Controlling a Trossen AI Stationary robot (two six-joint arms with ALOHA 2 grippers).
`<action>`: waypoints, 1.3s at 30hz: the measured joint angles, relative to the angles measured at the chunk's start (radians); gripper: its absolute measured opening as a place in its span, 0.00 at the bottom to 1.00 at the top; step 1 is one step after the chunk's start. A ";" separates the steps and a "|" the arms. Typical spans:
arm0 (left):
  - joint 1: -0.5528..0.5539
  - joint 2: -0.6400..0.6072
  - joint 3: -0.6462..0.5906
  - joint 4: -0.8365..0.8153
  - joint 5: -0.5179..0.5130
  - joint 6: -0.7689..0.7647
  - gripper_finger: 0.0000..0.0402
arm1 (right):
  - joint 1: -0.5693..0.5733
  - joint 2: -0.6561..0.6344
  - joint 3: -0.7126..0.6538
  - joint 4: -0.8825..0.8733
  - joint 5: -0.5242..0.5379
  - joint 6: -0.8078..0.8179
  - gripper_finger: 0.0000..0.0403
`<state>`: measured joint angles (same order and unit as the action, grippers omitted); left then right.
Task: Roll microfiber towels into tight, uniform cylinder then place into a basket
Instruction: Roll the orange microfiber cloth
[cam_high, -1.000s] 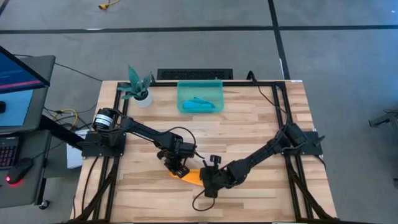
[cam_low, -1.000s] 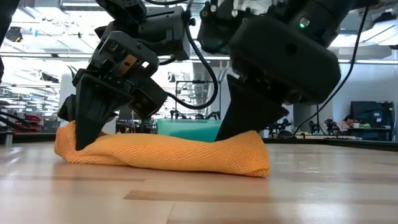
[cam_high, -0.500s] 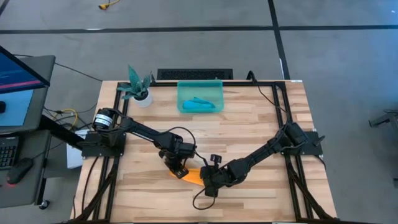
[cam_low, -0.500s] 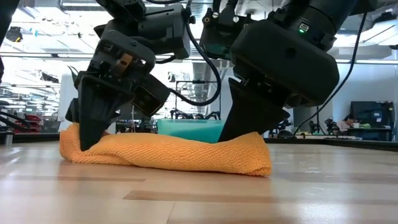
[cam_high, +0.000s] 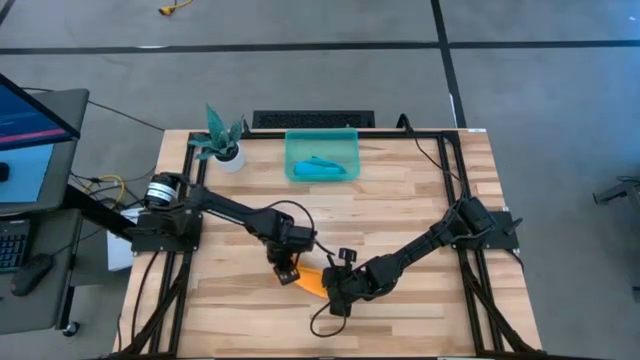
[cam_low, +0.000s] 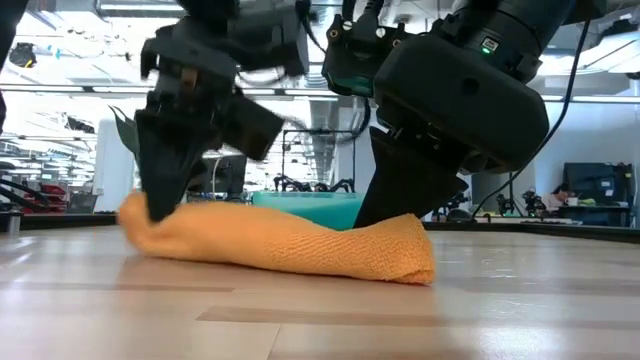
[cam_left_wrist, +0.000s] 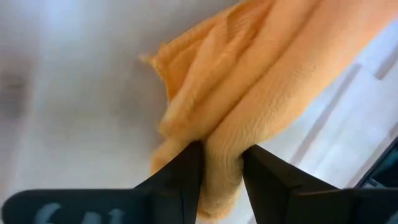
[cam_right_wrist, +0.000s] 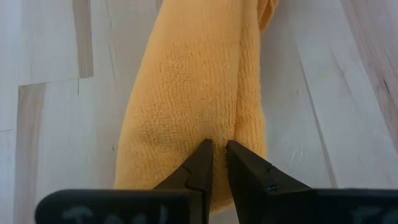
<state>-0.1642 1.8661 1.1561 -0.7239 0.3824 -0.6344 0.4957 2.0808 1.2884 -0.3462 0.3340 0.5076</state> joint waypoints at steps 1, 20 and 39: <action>-0.003 -0.017 0.010 -0.019 -0.018 0.003 0.26 | 0.000 0.000 0.000 0.000 0.000 0.000 0.18; -0.329 -0.281 0.049 0.088 -0.547 0.128 0.26 | 0.000 0.001 -0.002 0.008 -0.003 -0.002 0.18; -0.269 0.004 0.049 0.179 -0.548 0.297 0.26 | 0.000 0.001 -0.002 0.010 -0.003 -0.002 0.18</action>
<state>-0.4330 1.8700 1.2053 -0.5446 -0.1651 -0.3377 0.4957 2.0815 1.2861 -0.3362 0.3305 0.5060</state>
